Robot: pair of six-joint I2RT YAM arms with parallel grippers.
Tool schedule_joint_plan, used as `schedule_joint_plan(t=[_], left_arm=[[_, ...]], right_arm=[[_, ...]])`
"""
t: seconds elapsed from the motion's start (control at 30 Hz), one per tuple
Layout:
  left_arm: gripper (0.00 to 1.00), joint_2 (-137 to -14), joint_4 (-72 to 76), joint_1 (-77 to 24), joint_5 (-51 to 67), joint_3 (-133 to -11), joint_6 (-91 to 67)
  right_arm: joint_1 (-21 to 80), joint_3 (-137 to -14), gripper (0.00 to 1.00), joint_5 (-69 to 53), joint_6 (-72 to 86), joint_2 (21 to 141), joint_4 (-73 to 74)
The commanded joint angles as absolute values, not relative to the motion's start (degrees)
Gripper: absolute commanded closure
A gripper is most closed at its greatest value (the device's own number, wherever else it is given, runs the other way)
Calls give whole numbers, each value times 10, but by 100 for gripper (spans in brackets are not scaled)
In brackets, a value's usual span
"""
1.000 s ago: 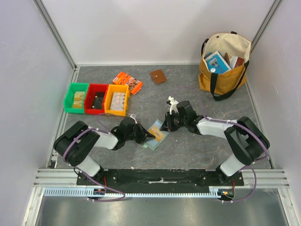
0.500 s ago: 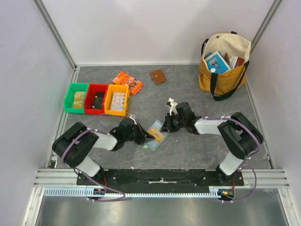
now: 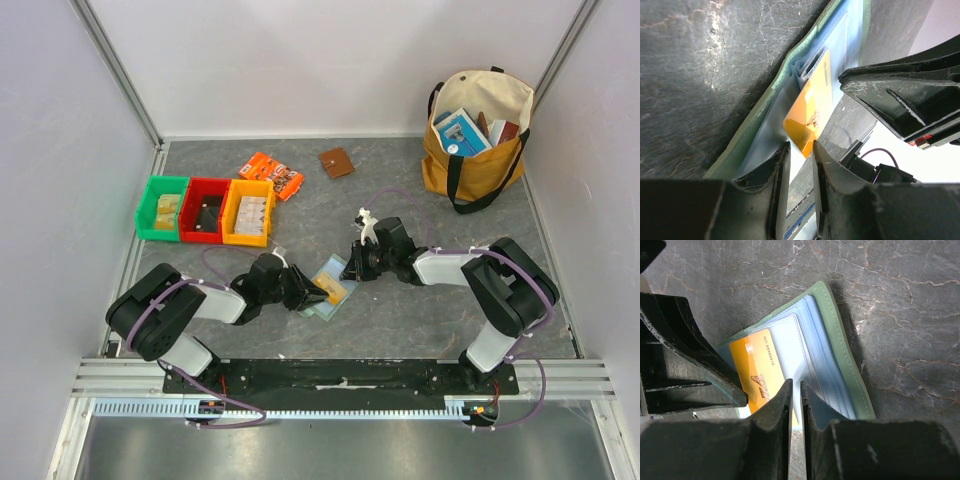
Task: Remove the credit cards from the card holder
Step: Remove the credit card from the card holder.
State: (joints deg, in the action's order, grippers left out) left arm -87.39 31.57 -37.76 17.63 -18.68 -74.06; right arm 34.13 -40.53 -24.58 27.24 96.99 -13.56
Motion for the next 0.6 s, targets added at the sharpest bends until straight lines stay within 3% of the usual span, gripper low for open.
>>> schedule_joint_plan(t=[0.0,0.2,0.37,0.43,0.57], left_arm=[[68,-883,316,-381,145,-187,-755],[69,-904,334,-381,141,-190,-758],[92,-890,352,-381,134,-170,-773],[97,-869,343,-381,127,-157,-773],[98,-821,302,-381,124,-140,-771]], right_arm=[[339,-388,82,-218,258,993,-103],[339,-383,82,-224,261,990,-107],[339,-381,82,-221,262,991,-108],[338,-381,82,-215,262,991,-108],[339,-381,82,-212,260,1000,-110]])
